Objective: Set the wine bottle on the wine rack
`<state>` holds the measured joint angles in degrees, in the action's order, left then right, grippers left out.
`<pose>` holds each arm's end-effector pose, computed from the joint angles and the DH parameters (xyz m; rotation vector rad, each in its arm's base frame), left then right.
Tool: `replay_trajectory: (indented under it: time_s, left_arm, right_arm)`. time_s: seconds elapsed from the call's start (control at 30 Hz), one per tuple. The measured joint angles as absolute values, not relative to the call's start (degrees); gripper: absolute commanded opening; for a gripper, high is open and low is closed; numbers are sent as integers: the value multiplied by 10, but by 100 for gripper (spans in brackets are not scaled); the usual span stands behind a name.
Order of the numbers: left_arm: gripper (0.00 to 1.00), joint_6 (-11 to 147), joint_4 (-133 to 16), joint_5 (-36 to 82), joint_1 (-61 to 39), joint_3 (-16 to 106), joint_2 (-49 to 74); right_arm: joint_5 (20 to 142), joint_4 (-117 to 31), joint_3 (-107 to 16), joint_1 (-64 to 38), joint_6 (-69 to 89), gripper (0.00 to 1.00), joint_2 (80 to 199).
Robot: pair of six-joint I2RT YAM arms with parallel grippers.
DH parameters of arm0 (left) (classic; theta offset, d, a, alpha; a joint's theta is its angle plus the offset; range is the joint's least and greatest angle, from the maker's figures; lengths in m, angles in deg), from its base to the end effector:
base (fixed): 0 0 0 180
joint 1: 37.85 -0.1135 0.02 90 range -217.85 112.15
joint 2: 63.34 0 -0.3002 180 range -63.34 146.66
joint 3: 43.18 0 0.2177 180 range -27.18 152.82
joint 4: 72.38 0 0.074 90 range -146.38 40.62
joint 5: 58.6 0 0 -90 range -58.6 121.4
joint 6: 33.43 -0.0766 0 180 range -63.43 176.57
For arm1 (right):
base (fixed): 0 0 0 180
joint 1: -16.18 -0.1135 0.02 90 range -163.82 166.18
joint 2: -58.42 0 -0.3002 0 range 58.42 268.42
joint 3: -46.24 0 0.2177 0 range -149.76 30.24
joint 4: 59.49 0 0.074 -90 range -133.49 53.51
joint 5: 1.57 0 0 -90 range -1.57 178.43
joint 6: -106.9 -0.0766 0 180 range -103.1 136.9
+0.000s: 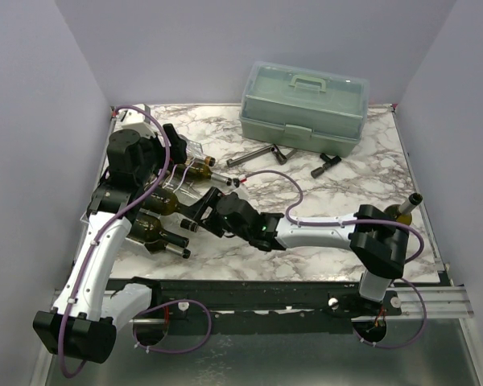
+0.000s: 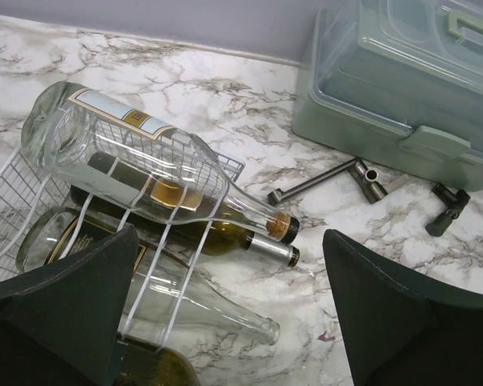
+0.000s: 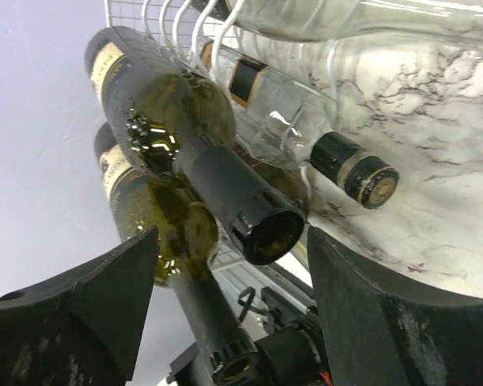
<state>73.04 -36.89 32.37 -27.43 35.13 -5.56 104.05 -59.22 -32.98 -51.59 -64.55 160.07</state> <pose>0.2061 -0.0366 0.4049 -0.1092 1.8401 -0.3139 0.1773 0.3793 0.2674 0.4698 2.1996 1.3560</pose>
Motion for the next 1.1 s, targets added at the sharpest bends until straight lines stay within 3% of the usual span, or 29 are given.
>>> replay_trajectory:
  time_s: [0.27,0.53,0.6,0.8,0.97,1.1]
  left_arm:
    - [99,730,-369,323,-271,351,-48]
    - [99,730,-369,323,-269,351,-43]
    - [99,730,-369,323,-269,351,-42]
    - [99,730,-369,323,-268,351,-42]
    - [99,730,-369,323,-265,351,-42]
    - [99,730,-369,322,-261,351,-42]
  right_arm:
    - [1058,-520,-359,-515,-572,58,1600]
    - [1052,-479,-429,-513,-513,49,1636]
    - [1045,-475,-431,-513,-505,52,1643]
    - [1042,-478,-434,-512,-488,80,1645]
    - [1043,-481,-427,-512,-457,97,1635]
    - [1044,-471,-408,-511,-400,100,1601]
